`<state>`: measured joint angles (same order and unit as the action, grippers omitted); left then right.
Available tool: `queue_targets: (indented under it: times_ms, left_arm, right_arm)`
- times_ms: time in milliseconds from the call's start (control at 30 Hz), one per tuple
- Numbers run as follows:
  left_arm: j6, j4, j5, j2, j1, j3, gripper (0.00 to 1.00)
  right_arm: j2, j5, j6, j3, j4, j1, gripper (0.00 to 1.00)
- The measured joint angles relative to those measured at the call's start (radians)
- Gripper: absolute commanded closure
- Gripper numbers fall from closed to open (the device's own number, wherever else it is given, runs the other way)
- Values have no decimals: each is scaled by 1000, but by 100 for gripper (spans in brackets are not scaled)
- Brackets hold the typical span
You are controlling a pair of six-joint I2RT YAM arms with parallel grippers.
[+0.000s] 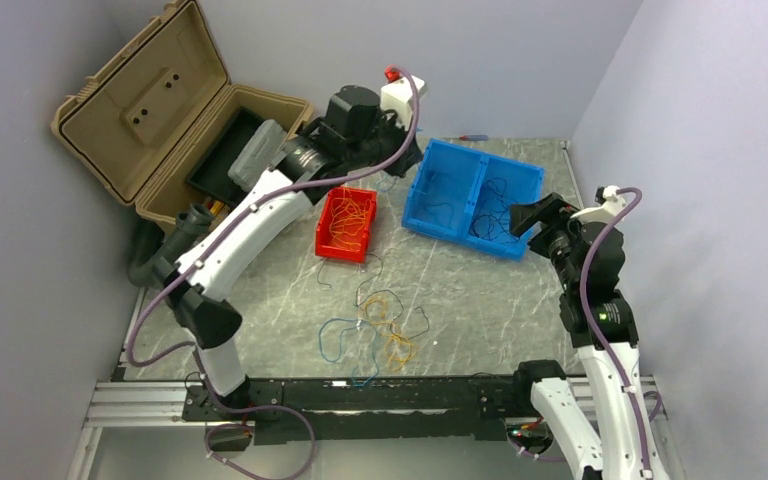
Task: Untangle the cables
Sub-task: Place the cable in the bin.
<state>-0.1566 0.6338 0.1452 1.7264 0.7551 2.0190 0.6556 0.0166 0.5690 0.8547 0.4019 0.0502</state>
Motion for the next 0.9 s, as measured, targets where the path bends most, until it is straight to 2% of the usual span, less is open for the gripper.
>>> queue_targets:
  times_ms: [267, 533, 700, 867, 900]
  left_arm:
    - [-97, -143, 47, 211, -21, 136, 100]
    - [-280, -389, 140, 459, -54, 180, 100]
    - [-363, -481, 117, 605, -64, 198, 100]
    - [-401, -526, 85, 658, -64, 185, 100]
    - [-406, -530, 81, 663, -64, 185, 97]
  right_arm:
    - [-30, 77, 3, 0, 27, 0, 14]
    - [-55, 129, 3, 0, 40, 0, 14]
    - [-68, 149, 2, 1, 44, 0, 13]
    - [-77, 167, -1, 1, 47, 0, 13]
    - [-77, 169, -1, 1, 47, 0, 13]
